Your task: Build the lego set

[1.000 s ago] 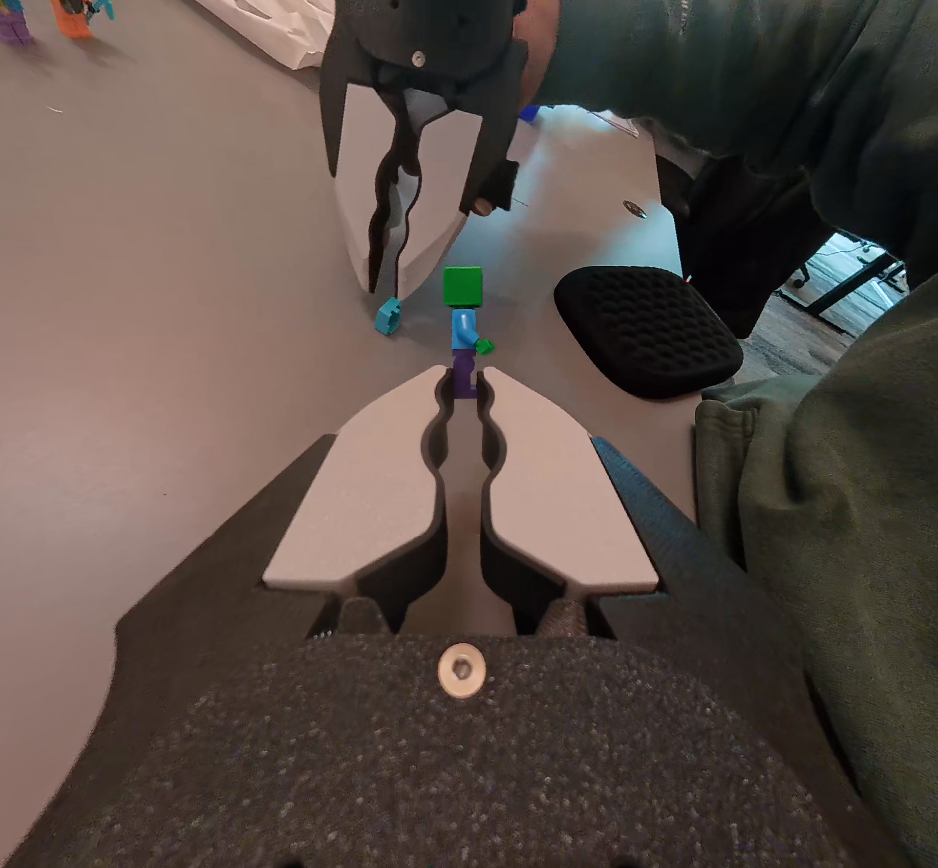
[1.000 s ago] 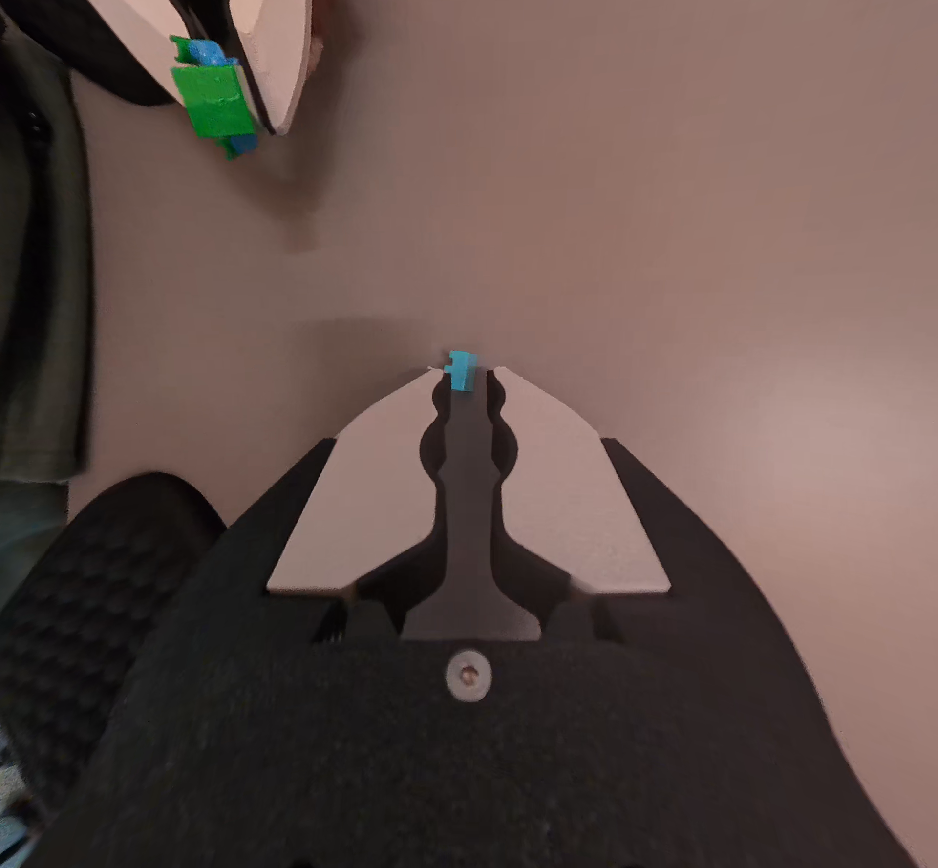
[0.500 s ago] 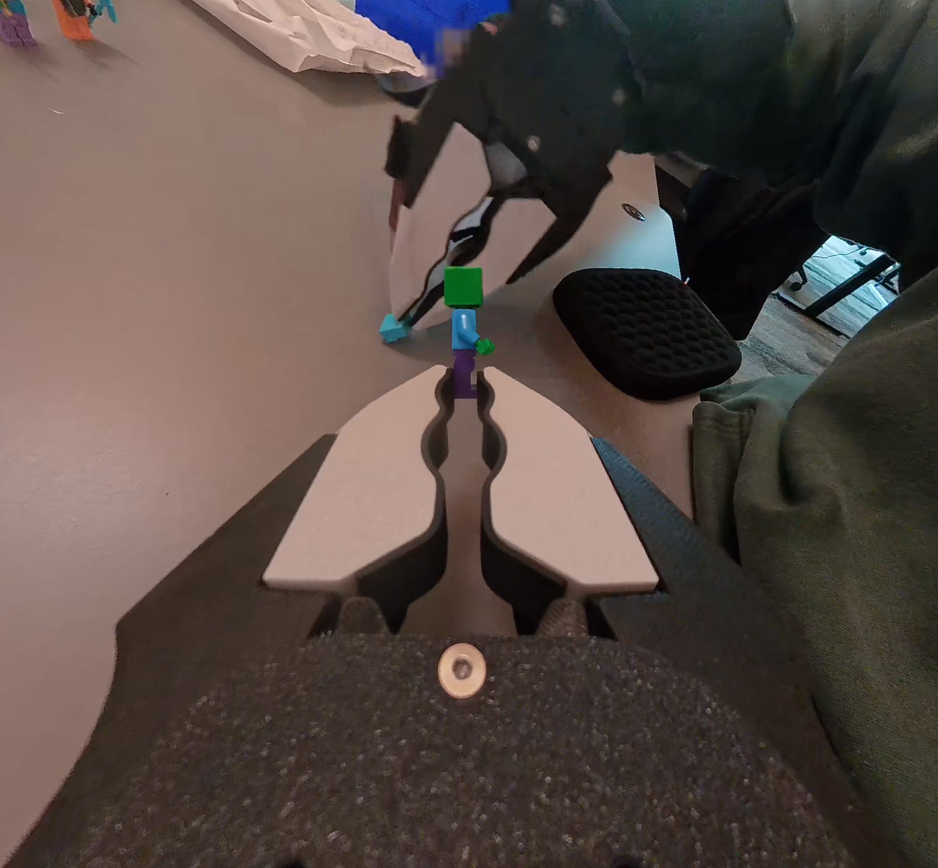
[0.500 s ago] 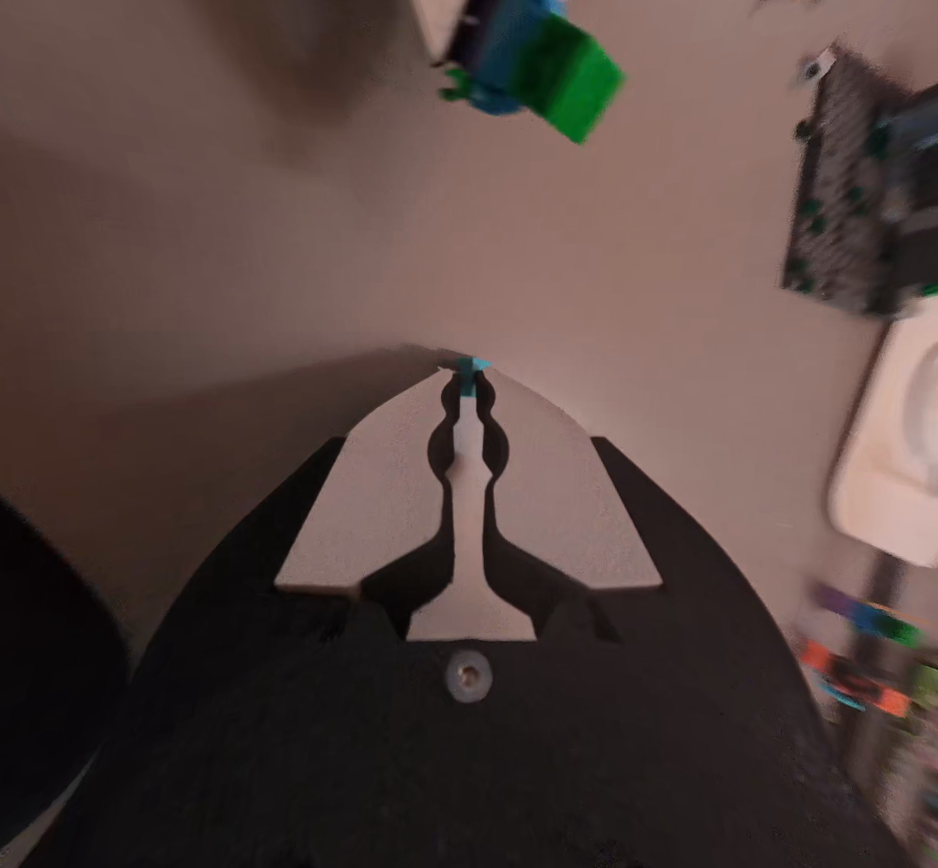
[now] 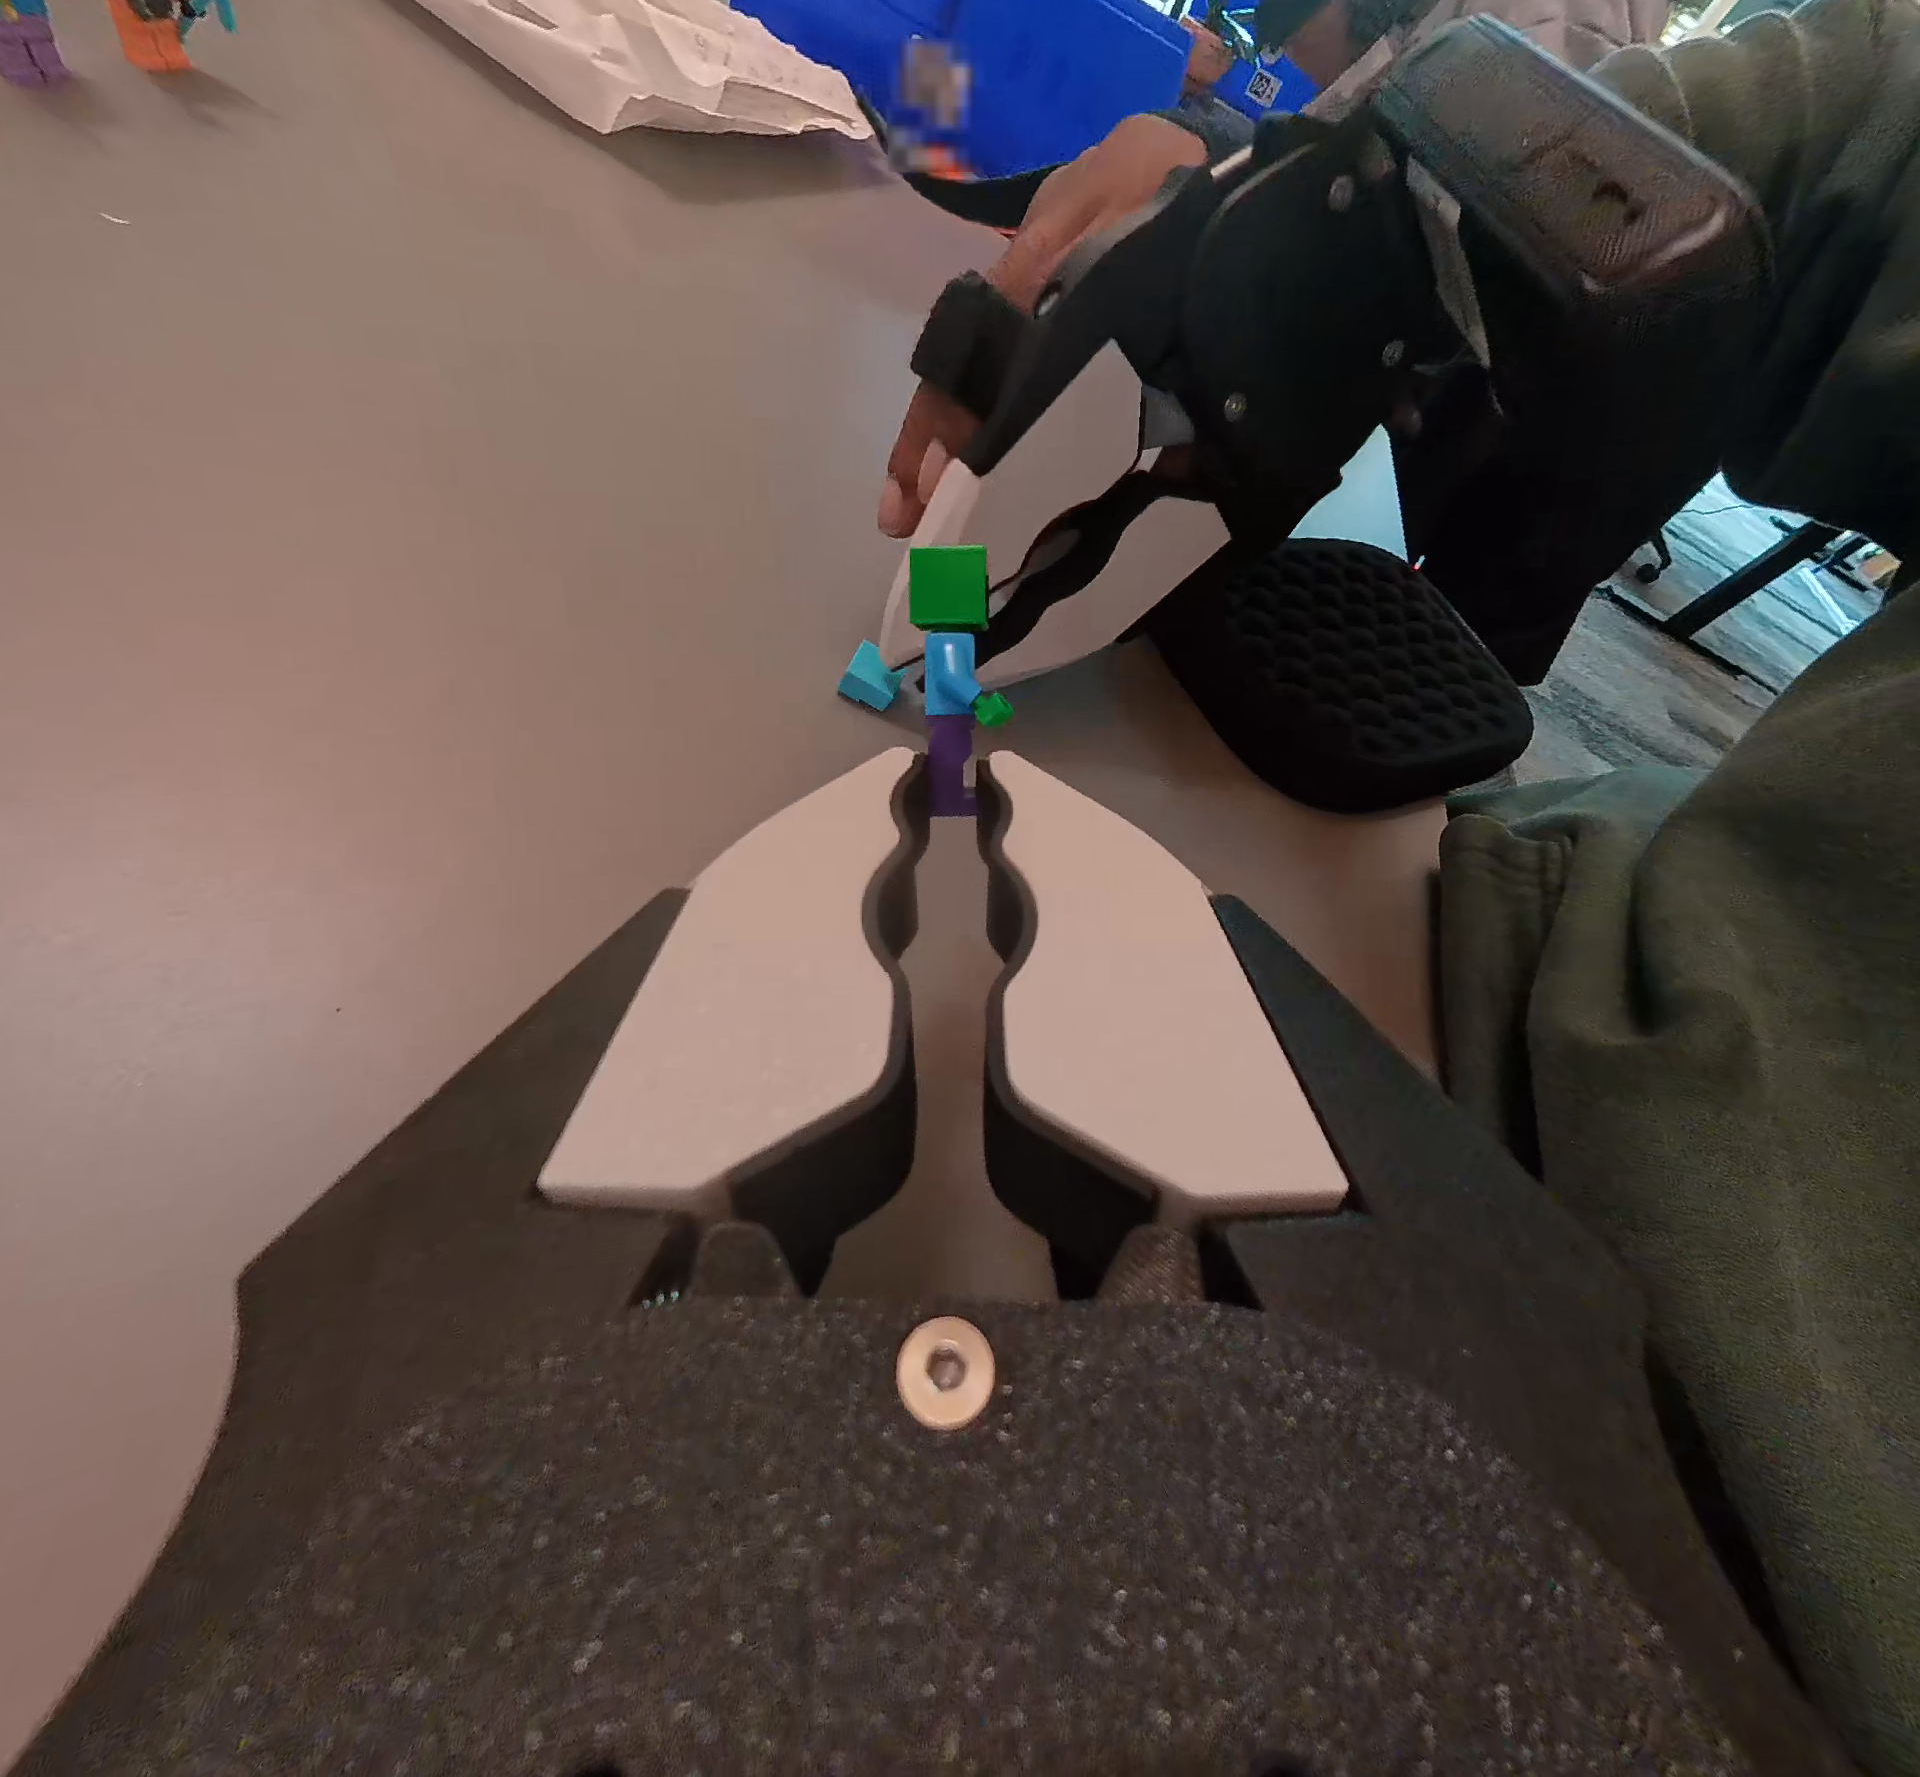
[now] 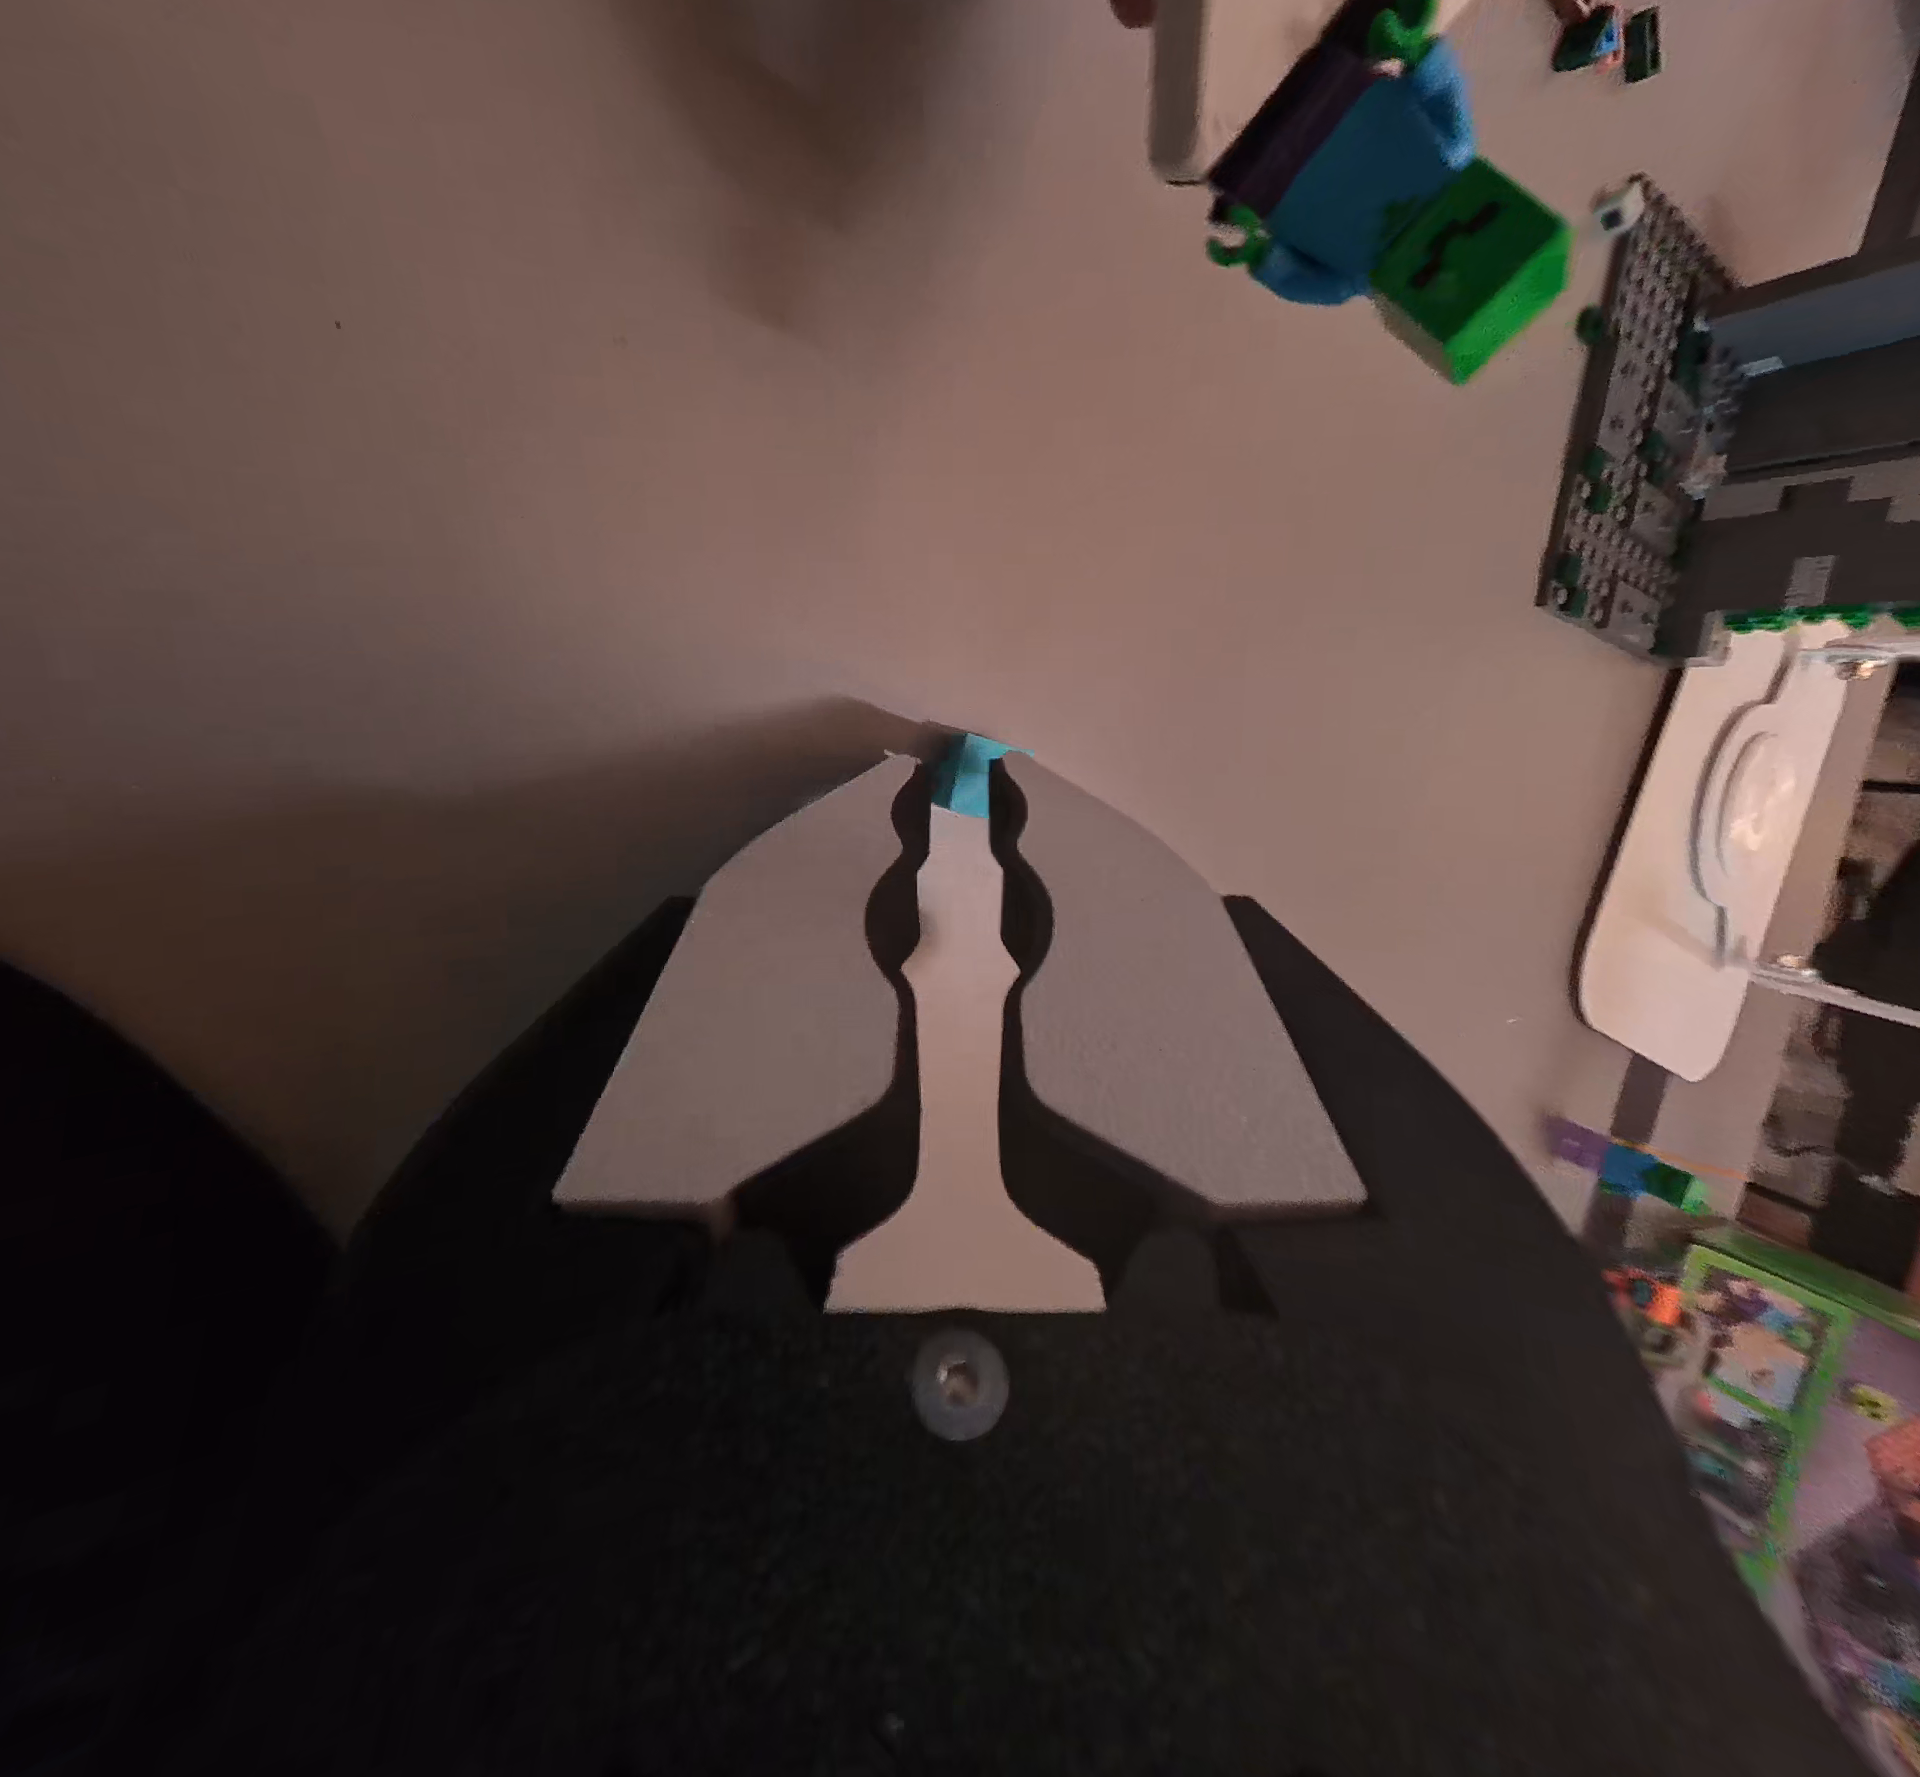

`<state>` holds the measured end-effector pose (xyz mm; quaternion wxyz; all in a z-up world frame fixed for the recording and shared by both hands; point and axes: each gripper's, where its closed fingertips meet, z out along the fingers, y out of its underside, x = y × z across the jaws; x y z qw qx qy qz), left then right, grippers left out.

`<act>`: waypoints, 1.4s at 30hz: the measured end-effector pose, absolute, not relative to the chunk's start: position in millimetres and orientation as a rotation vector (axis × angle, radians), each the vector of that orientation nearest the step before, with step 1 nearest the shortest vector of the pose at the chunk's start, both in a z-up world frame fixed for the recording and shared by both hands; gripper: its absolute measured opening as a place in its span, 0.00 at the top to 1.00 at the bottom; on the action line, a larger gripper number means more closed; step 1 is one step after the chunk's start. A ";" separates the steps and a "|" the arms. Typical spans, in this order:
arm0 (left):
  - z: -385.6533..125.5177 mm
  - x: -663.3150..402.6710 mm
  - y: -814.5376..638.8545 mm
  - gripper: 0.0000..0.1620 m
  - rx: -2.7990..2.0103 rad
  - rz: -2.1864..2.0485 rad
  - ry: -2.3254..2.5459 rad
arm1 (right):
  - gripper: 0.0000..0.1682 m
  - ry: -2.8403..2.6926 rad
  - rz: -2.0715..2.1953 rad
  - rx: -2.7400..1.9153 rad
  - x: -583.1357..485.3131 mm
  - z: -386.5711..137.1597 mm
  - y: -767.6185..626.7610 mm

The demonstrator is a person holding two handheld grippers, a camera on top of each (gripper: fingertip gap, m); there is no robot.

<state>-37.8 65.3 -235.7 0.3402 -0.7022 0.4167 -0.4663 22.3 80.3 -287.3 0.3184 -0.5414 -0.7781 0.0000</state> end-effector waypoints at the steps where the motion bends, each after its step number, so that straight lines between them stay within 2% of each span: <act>1: -235.8 -37.7 65.3 0.95 -1.828 -1.213 1.085 | 0.93 -2.029 0.033 -1.454 22.0 -285.4 80.4; 7: -236.2 -37.4 65.1 0.95 -1.829 -1.216 1.088 | 0.85 -1.947 0.229 -1.726 23.8 -284.6 86.4; 11: -235.6 -37.6 65.2 0.95 -1.827 -1.215 1.086 | 0.84 -1.928 0.334 -1.881 22.9 -290.9 89.1; 14: -235.1 -37.9 65.7 0.95 -1.825 -1.216 1.083 | 0.91 -1.942 0.397 -1.970 23.9 -295.7 86.6; 19: -235.1 -37.6 65.3 0.95 -1.825 -1.217 1.087 | 0.91 -1.837 0.582 -2.001 15.3 -278.7 86.7; 30: -234.8 -35.6 60.9 0.95 -1.810 -1.232 1.116 | 0.91 -1.463 1.209 -1.847 -13.3 -200.4 83.0; 42: -225.7 -32.7 50.5 0.95 -1.748 -1.321 1.143 | 0.91 -1.508 1.387 -1.856 -24.7 -197.5 68.0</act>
